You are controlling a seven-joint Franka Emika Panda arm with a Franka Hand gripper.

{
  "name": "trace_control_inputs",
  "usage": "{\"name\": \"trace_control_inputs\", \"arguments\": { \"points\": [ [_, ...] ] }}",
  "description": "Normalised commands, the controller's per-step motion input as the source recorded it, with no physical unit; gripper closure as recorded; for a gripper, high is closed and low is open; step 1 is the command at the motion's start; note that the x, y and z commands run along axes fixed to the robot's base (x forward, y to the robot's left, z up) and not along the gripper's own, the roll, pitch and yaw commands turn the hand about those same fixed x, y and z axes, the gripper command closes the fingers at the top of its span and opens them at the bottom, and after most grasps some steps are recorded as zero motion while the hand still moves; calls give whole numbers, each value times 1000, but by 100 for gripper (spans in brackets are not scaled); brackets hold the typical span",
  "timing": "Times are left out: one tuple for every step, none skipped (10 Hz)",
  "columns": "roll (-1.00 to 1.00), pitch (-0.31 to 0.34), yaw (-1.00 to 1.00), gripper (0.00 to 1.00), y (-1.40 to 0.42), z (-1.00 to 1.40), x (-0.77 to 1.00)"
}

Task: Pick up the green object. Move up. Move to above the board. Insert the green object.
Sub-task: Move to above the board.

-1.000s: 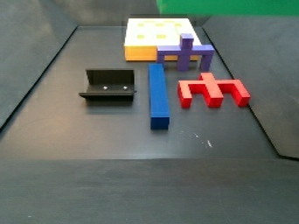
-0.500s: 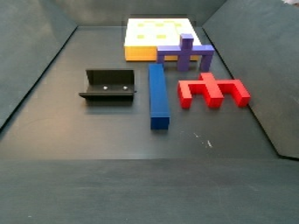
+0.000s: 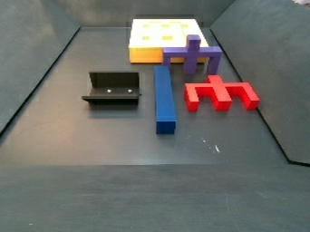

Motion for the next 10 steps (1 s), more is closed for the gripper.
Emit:
{"name": "trace_control_inputs", "arguments": {
  "points": [
    [-2, 56, 1000, 100, -1400, 160, 300],
    [4, 73, 1000, 100, -1400, 164, 321],
    [6, 84, 1000, 100, -1400, 167, 334],
    [12, 106, 1000, 100, -1400, 183, 384],
    [18, 120, 1000, 100, -852, 114, 259],
    [34, 144, 1000, 100, -453, 67, 177],
    [33, 149, 1000, 100, -228, 49, 125],
    [51, 155, 1000, 100, -147, 33, 69],
    [72, 182, 1000, 100, -99, 28, 56],
    [84, 204, 868, 100, -57, 31, 64]
  ]
}}
